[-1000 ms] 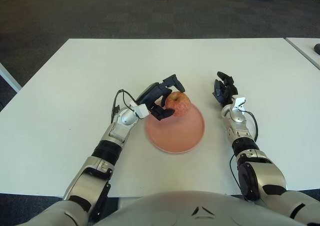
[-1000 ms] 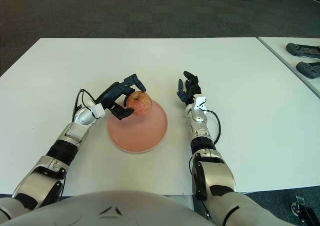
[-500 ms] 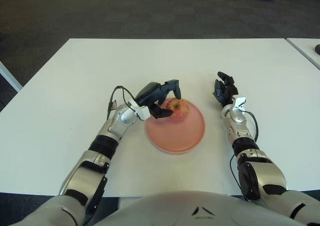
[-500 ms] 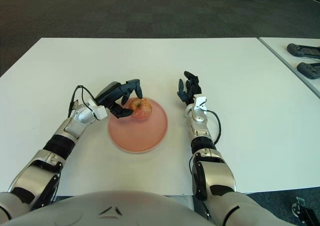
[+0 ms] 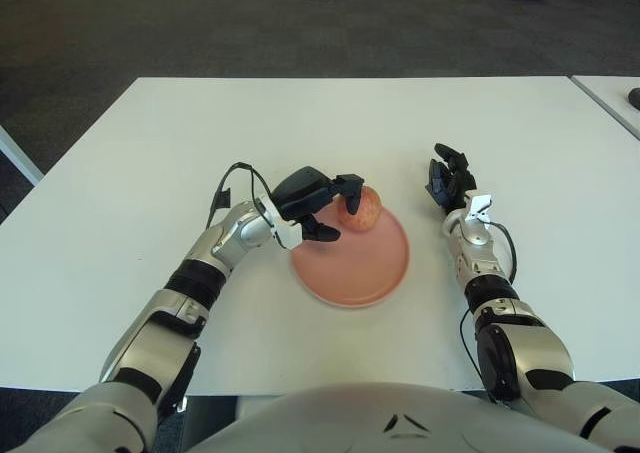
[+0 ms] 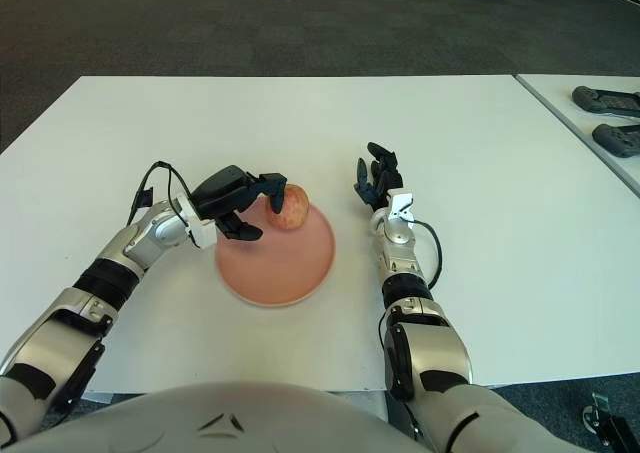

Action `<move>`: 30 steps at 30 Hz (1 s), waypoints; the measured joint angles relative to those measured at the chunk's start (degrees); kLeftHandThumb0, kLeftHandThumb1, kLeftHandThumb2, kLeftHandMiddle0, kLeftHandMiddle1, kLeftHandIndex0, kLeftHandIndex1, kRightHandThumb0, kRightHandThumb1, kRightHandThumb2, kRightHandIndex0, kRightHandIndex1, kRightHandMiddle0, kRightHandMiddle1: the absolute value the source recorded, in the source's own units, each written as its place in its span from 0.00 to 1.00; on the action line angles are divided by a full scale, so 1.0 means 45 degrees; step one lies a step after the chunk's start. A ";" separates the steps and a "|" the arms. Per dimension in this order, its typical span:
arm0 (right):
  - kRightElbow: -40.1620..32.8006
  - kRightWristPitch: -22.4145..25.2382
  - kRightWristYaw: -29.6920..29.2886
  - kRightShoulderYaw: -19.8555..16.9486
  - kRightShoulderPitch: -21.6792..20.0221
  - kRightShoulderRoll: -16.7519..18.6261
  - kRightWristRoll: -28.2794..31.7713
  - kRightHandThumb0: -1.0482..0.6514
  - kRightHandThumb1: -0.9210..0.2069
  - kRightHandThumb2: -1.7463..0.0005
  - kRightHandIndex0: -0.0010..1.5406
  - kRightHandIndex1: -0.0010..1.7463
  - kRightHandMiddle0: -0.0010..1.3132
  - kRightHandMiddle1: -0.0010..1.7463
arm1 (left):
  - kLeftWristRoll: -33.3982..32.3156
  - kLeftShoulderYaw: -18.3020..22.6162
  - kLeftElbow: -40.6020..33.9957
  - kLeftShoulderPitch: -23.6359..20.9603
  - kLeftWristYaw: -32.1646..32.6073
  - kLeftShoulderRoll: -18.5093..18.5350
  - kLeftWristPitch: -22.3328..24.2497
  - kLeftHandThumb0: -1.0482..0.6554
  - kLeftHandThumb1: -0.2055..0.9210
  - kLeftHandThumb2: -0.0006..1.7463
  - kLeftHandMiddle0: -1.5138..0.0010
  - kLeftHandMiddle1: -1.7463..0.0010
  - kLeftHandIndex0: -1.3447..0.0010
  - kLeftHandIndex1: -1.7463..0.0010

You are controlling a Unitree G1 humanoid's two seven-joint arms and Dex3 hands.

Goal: Put the apple into the plate.

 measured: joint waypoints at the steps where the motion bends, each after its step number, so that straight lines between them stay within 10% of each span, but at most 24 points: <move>1: 0.0004 0.0000 0.0000 0.0000 -0.0002 0.0000 0.0000 0.22 0.00 0.64 0.16 0.12 0.00 0.39 | 0.0076 -0.0026 -0.0006 -0.0008 0.0051 0.0042 -0.0015 0.35 0.49 0.73 0.26 0.00 0.57 0.00; 30: 0.0124 -0.0010 -0.0008 -0.0023 -0.0085 -0.0018 0.0000 0.22 0.00 0.64 0.16 0.12 0.00 0.39 | -0.1436 0.0703 -0.0011 0.0140 0.1951 -0.0481 -0.0470 0.35 0.50 0.72 0.26 0.00 0.57 0.00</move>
